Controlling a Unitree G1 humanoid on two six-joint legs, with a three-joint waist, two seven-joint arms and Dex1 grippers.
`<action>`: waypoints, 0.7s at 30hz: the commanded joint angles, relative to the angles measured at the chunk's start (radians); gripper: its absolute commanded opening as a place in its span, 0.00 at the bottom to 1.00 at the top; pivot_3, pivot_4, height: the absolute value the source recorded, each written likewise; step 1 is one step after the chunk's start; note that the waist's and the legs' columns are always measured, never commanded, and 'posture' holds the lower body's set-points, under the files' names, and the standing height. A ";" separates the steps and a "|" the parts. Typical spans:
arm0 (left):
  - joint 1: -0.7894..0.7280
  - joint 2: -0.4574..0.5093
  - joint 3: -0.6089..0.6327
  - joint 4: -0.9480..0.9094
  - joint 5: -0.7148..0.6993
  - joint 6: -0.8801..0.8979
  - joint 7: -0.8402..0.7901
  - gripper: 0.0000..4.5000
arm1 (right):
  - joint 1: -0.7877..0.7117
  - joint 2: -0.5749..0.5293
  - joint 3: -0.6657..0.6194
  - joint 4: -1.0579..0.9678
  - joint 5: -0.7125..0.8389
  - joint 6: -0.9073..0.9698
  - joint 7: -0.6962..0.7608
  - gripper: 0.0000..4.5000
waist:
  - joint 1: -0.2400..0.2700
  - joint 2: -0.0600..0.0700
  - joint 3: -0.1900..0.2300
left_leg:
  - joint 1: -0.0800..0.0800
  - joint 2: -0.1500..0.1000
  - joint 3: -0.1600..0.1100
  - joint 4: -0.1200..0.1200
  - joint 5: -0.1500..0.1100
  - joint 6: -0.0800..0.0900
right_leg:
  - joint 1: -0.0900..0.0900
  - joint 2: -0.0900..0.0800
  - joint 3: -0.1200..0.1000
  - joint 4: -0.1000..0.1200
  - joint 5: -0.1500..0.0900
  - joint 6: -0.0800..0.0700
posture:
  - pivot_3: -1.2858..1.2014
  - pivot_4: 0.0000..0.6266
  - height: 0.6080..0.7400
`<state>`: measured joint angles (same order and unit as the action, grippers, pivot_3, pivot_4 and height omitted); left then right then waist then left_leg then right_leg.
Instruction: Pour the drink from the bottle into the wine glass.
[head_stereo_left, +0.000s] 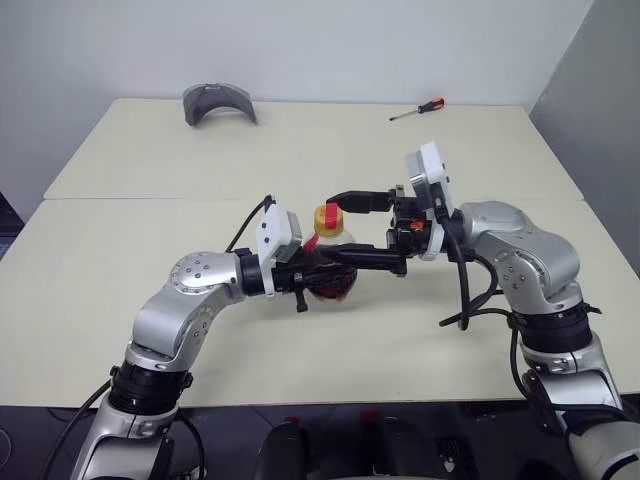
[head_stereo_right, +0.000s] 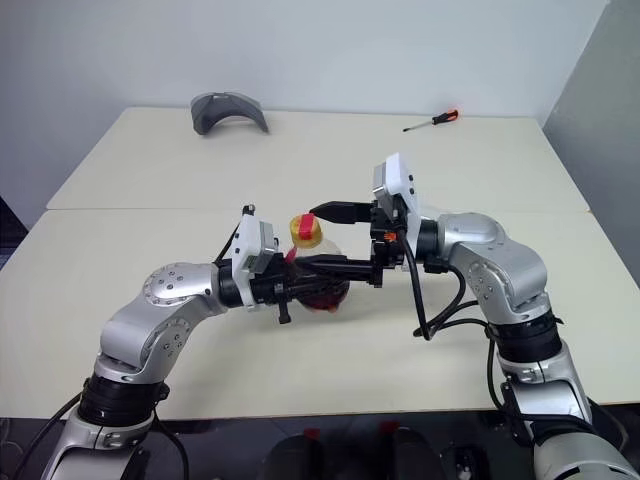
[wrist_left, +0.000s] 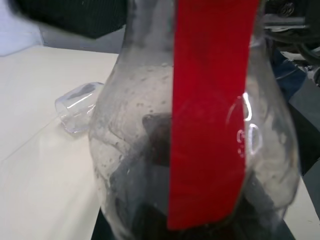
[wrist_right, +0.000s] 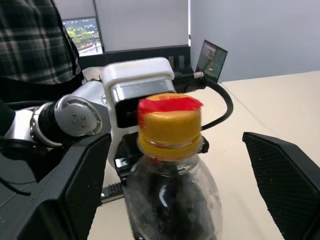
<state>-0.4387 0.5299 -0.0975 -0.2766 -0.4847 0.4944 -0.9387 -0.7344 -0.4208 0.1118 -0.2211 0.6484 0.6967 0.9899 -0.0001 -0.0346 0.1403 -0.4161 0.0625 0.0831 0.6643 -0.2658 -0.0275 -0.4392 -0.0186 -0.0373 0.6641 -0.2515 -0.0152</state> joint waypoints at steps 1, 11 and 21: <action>-0.046 -0.009 0.037 0.028 0.025 -0.036 0.043 0.22 | -0.003 0.003 -0.047 -0.069 0.023 0.016 -0.069 1.00 | 0.000 0.000 0.000 | 0.000 0.000 0.000 0.000 0.000 0.000 | 0.000 0.000 0.000 0.000 0.000 0.000 | 0.52 0.24 1.00; -0.143 -0.063 0.035 0.181 0.095 -0.109 0.113 0.22 | -0.055 0.109 -0.016 0.012 -0.198 -0.131 -0.331 1.00 | -0.001 0.000 0.000 | 0.000 0.000 0.001 0.000 0.000 0.000 | 0.000 0.000 0.000 0.000 0.000 0.000 | 0.52 0.24 1.00; -0.163 -0.085 0.034 0.229 0.122 -0.143 0.111 0.22 | -0.067 0.162 -0.015 0.058 -0.217 -0.151 -0.334 1.00 | -0.001 0.000 0.000 | 0.000 0.000 0.001 0.000 0.000 0.000 | 0.000 0.000 0.000 0.000 0.000 0.000 | 0.52 0.24 1.00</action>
<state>-0.5799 0.4436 -0.0796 -0.0241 -0.3642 0.3812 -0.8200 -0.7784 -0.2617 0.1123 -0.1432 0.4163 0.5535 0.6548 -0.0015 -0.0346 0.1403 -0.4162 0.0625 0.0839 0.6645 -0.2656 -0.0277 -0.4396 -0.0186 -0.0372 0.6643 -0.2515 -0.0152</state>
